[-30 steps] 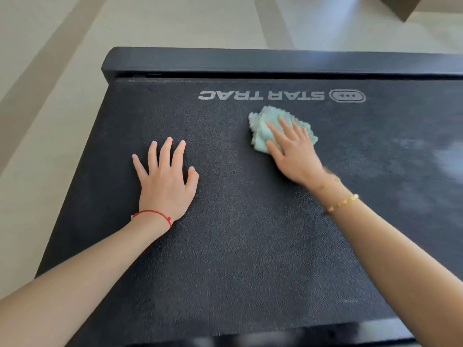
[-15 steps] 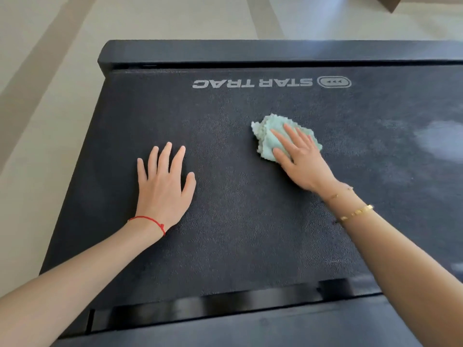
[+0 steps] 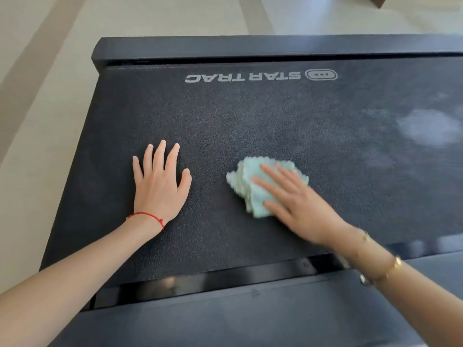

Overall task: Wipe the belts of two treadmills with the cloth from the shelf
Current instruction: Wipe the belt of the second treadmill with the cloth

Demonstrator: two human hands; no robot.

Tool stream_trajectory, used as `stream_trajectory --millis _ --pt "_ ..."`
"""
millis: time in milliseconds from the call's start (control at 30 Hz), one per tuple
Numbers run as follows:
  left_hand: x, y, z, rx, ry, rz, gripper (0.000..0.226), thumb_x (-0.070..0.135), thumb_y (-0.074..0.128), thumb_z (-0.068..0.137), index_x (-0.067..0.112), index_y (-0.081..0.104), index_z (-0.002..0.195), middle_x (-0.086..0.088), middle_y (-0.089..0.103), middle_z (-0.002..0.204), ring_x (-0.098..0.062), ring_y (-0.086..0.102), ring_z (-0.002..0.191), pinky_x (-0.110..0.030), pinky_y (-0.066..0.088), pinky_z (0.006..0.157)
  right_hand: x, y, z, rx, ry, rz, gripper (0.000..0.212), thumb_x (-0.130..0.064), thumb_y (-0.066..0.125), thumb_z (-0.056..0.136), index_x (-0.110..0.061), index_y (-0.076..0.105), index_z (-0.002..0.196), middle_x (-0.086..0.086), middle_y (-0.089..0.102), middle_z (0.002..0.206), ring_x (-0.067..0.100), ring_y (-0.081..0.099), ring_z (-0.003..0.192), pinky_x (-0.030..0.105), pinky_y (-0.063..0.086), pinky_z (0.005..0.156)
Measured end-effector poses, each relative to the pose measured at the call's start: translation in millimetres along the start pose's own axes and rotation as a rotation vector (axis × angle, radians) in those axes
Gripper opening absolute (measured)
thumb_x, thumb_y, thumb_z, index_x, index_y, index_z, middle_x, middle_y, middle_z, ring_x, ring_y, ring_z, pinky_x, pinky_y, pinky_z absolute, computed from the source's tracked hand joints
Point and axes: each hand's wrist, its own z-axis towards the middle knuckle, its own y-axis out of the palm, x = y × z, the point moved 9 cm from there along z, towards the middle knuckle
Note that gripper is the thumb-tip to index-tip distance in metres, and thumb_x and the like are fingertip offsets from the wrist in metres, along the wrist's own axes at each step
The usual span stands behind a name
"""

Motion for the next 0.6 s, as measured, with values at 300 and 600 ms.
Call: stream_trajectory --millis 300,600 --pt "1 -2 -1 0.017 0.017 0.001 0.072 0.052 0.017 0.092 0.017 0.031 0.154 -0.012 0.027 0.160 -0.035 0.017 0.149 -0.060 0.012 0.119 -57 17 -5 -0.006 -0.060 -0.047 0.051 -0.045 0.028 0.103 -0.037 0.021 0.154 -0.001 0.009 0.164 0.027 0.004 0.151 0.043 -0.001 0.122" --pt "-1 -1 -1 -0.014 0.004 0.000 0.064 0.047 0.026 0.098 0.019 0.026 0.156 -0.010 0.022 0.163 -0.033 0.012 0.151 -0.058 0.008 0.121 10 1 45 0.062 0.078 -0.006 0.055 -0.051 0.023 0.102 -0.030 0.029 0.152 0.004 0.018 0.162 0.028 0.015 0.149 0.037 0.002 0.123"
